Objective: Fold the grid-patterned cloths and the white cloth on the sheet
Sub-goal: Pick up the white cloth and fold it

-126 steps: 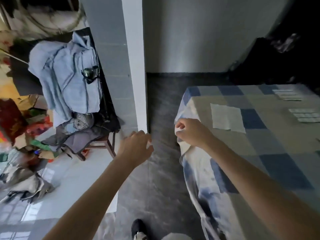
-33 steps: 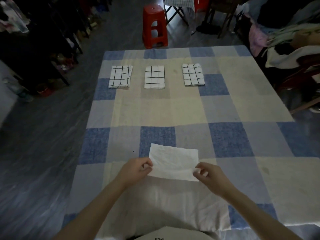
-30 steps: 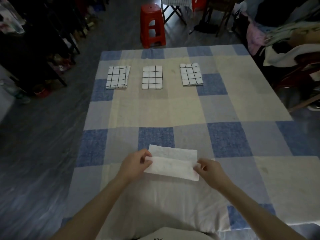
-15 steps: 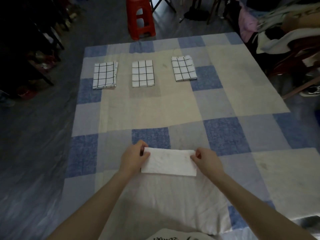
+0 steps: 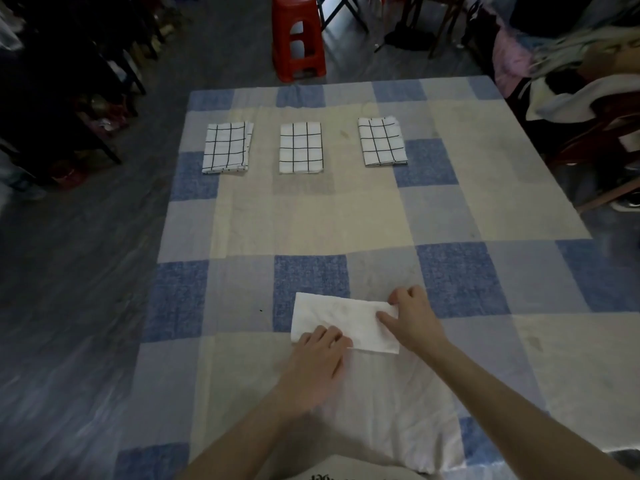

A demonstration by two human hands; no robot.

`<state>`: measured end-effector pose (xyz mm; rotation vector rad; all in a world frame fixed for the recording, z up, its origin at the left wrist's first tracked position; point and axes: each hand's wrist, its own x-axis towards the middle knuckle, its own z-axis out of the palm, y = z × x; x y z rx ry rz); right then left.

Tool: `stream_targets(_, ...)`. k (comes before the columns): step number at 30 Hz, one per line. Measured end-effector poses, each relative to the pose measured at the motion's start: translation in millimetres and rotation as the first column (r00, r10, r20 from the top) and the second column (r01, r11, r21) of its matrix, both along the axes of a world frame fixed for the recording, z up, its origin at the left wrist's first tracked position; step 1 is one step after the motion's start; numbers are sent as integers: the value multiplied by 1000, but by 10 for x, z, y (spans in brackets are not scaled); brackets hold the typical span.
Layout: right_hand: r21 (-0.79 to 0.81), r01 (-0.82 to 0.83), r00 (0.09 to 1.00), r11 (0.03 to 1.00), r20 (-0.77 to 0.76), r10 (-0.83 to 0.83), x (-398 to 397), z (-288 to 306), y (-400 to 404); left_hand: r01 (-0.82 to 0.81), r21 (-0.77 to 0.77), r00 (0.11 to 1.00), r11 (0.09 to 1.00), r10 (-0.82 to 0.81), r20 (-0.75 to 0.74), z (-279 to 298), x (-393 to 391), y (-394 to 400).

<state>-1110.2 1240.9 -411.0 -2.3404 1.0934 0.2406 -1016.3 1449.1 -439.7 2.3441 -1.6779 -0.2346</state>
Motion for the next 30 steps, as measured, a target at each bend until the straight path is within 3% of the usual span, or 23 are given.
stream_targets(4,96,-54,997,994,-40,58,124,92,-25,43,-5,999,999,-43,10,75,-3,28)
stream_targets(8,224,91,996,970,-31,-87,169,165,-1,-38,-55,999,998,39,19,24,28,131)
stream_targets(12,194,99,988,976,-140,-72,135,208,-39,-59,-9,998,998,60,16,6,17,277)
stream_targets(15,194,113,993,975,-68,-102,206,326,-19,-42,37,999,998,42,11,29,7,328)
stream_targets(22,367,-70,994,927,107,33,683,617,289,-83,-136,995,987,74,-74,97,87,409)
stream_targets(30,371,-158,987,915,61,146,1109,412,715,-253,-122,962,960,236,-140,86,318,716)
